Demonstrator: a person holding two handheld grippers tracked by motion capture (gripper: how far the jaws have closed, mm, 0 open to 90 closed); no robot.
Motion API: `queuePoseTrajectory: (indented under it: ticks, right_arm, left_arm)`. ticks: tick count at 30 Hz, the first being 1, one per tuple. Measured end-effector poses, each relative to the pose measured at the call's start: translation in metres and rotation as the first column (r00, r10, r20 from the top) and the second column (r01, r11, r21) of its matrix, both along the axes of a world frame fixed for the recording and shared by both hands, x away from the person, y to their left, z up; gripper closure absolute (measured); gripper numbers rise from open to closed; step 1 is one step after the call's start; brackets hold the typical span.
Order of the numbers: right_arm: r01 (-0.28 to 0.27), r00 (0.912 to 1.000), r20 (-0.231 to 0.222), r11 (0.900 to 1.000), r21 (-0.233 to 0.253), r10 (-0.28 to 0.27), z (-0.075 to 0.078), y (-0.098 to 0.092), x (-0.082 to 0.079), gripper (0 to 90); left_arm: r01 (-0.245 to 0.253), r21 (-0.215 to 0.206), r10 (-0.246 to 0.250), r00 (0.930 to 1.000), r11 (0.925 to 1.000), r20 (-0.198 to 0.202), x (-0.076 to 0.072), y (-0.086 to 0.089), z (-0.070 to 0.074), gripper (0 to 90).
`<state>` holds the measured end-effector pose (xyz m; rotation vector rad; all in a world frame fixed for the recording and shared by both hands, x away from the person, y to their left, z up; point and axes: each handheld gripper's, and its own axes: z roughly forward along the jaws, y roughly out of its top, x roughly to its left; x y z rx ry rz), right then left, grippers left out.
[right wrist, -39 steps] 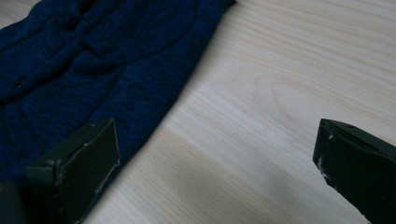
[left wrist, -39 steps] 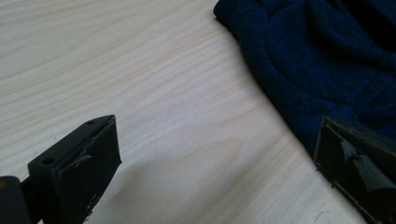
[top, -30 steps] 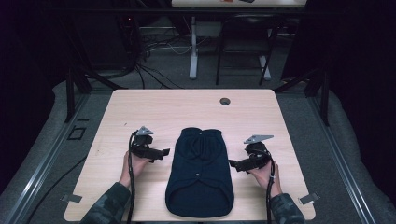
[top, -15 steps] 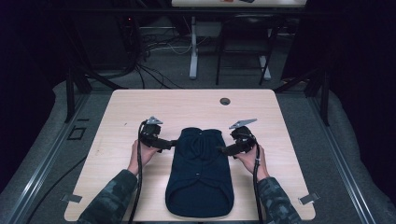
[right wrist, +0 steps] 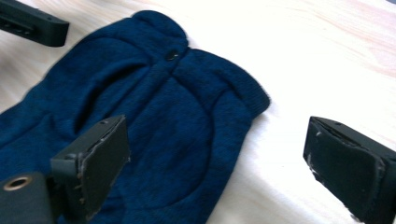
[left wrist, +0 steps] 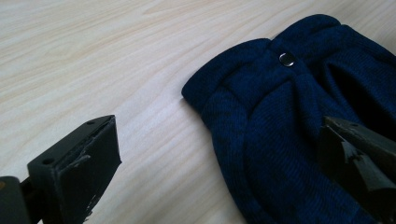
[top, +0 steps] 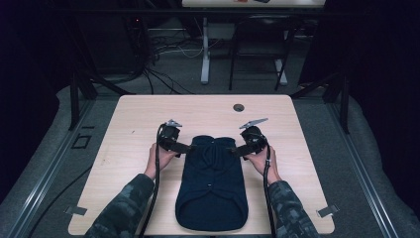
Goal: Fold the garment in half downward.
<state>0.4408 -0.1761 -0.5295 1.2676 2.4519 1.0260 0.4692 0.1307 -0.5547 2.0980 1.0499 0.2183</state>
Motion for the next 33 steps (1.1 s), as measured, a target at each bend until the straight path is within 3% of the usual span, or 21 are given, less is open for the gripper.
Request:
queuePoseTrajectory:
  ticks: [9,11,14,16,21,24,27,28,33]
  right_arm:
    - [0.025,0.9991,-0.035,1.0,-0.006,-0.026,-0.012,0.009,0.025,13.6]
    - [0.032,0.9986,-0.042,0.999,-0.029,-0.033,-0.017,0.014,0.029,15.5]
    - [0.047,0.9975,-0.051,0.997,-0.055,-0.05,-0.023,0.019,0.035,23.7]
    - [0.063,0.9958,-0.063,0.997,-0.046,-0.066,-0.027,0.022,0.037,32.4]
    - [0.056,0.9952,-0.077,0.996,-0.064,-0.061,-0.03,0.025,0.037,37.0]
    - [0.055,0.9933,-0.099,0.997,-0.06,-0.061,-0.034,0.025,0.036,38.4]
    - [0.065,0.9946,-0.077,0.996,-0.061,-0.069,-0.036,0.027,0.034,39.3]
    - [0.049,0.9961,-0.069,0.995,-0.09,-0.055,-0.036,0.028,0.032,40.7]
    - [0.033,0.998,-0.051,0.996,-0.083,-0.037,-0.037,0.028,0.03,40.8]
  left_arm:
    - [-0.001,0.023,0.001,0.9995,0.9997,-0.03,0.017,-0.024,-0.009,2.5]
    - [0.002,0.044,0.0,0.9994,0.999,-0.035,0.019,-0.029,-0.011,3.5]
    - [0.012,0.06,-0.01,0.9988,0.9981,-0.047,0.022,-0.033,-0.014,4.4]
    - [0.018,0.062,-0.014,0.9983,0.9979,-0.057,0.023,-0.034,-0.016,4.4]
    - [0.016,0.059,-0.012,0.9972,0.9982,-0.073,0.024,-0.033,-0.02,4.4]
    - [0.022,0.077,-0.016,0.9975,0.9968,-0.069,0.023,-0.034,-0.02,4.7]
    - [0.031,0.098,-0.025,0.998,0.9947,-0.059,0.022,-0.035,-0.02,4.8]
    - [0.032,0.1,-0.027,0.9981,0.9945,-0.056,0.021,-0.035,-0.02,4.7]
    - [0.043,0.13,-0.039,0.9987,0.9905,-0.033,0.017,-0.037,-0.021,4.3]
